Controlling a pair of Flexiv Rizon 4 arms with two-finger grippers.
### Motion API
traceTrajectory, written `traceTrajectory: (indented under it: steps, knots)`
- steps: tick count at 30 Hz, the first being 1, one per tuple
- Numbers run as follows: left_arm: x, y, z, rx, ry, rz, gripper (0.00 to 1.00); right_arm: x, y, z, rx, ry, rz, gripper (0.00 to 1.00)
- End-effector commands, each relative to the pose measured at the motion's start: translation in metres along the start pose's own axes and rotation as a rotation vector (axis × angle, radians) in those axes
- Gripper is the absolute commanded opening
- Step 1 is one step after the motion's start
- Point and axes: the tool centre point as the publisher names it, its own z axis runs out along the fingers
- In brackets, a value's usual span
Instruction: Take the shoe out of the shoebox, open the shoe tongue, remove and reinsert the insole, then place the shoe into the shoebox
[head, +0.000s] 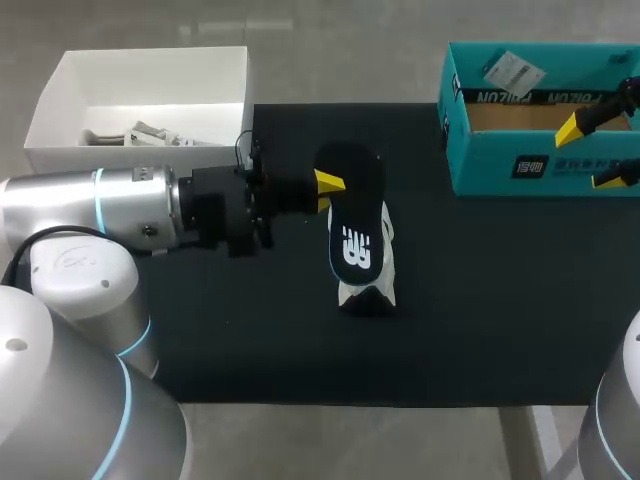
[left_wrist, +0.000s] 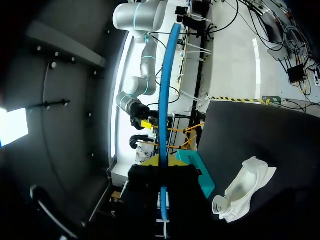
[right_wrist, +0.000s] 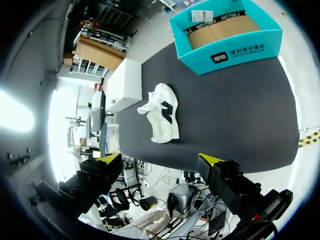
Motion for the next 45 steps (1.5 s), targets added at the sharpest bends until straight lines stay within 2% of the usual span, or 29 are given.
traceTrajectory:
  steps: [1,21,23,26,29,37,41,42,45]
  knots:
    - [0.000,0.000,0.002,-0.002,-0.001,0.001,0.00,0.000,-0.001,0.000,-0.001,-0.002,0.002,1.00]
    - [0.000,0.000,0.002,-0.002,-0.001,0.001,0.00,0.000,-0.001,0.000,-0.001,-0.002,0.002,1.00]
    - [0.011,0.006,0.000,-0.003,0.028,-0.085,0.00,0.000,-0.001,0.000,-0.001,-0.002,0.002,1.00]
    - [0.029,0.013,0.002,-0.053,0.157,-0.157,0.00,0.000,-0.001,0.000,-0.001,-0.002,0.002,1.00]
    - [0.045,0.018,0.004,-0.047,0.238,-0.230,0.00,0.000,-0.001,0.000,-0.001,-0.002,0.002,1.00]
    - [0.085,0.022,0.024,0.027,0.335,-0.338,0.00,0.000,-0.001,0.000,-0.001,-0.002,0.002,1.00]
    - [0.103,0.023,0.029,0.023,0.386,-0.365,0.00,0.000,-0.001,0.000,-0.001,-0.002,0.002,1.00]
    - [0.107,0.023,0.029,-0.006,0.425,-0.348,0.00,0.000,-0.001,0.000,-0.001,-0.002,0.002,1.00]
    - [0.107,0.023,0.029,-0.006,0.425,-0.348,0.00,0.000,-0.001,0.000,-0.001,-0.002,0.002,1.00]
